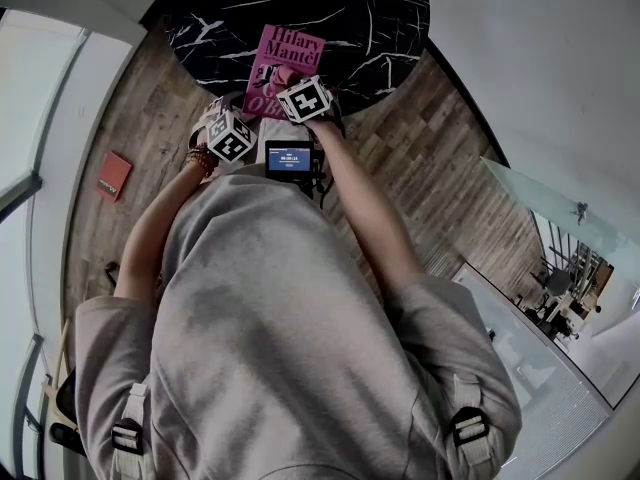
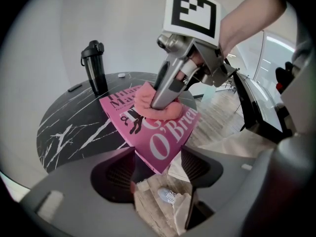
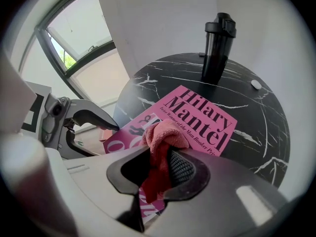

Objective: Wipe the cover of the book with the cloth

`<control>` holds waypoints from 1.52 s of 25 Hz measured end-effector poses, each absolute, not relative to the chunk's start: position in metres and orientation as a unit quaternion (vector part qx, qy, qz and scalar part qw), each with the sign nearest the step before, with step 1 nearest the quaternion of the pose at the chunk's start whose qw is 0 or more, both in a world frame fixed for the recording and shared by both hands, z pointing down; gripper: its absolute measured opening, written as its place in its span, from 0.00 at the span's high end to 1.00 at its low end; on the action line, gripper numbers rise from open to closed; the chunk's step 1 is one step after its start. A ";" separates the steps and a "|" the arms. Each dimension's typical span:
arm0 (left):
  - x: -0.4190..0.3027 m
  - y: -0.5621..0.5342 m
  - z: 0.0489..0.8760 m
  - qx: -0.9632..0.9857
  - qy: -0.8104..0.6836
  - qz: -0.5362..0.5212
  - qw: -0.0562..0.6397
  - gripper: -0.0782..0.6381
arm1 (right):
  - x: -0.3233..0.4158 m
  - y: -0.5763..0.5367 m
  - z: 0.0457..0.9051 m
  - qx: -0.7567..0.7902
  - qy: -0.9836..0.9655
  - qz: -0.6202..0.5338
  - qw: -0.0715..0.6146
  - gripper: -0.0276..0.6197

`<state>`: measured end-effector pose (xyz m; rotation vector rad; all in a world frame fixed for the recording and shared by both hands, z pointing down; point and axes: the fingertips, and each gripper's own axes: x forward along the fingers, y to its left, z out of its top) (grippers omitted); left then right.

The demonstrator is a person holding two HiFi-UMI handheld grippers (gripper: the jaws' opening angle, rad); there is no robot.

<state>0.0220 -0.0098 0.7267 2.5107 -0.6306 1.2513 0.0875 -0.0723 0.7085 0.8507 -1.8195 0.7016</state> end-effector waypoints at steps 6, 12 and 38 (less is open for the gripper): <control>0.022 -0.010 0.727 0.865 -0.221 0.431 0.134 0.48 | 0.078 -0.072 0.713 0.317 -0.767 0.279 0.484 0.80; 0.022 -0.010 0.726 0.863 -0.223 0.433 0.132 0.48 | 0.068 -0.066 0.709 0.286 -0.771 0.279 0.495 0.80; 0.015 -0.007 0.733 0.855 -0.229 0.448 0.128 0.51 | 0.010 -0.037 0.706 0.198 -0.808 0.288 0.475 0.80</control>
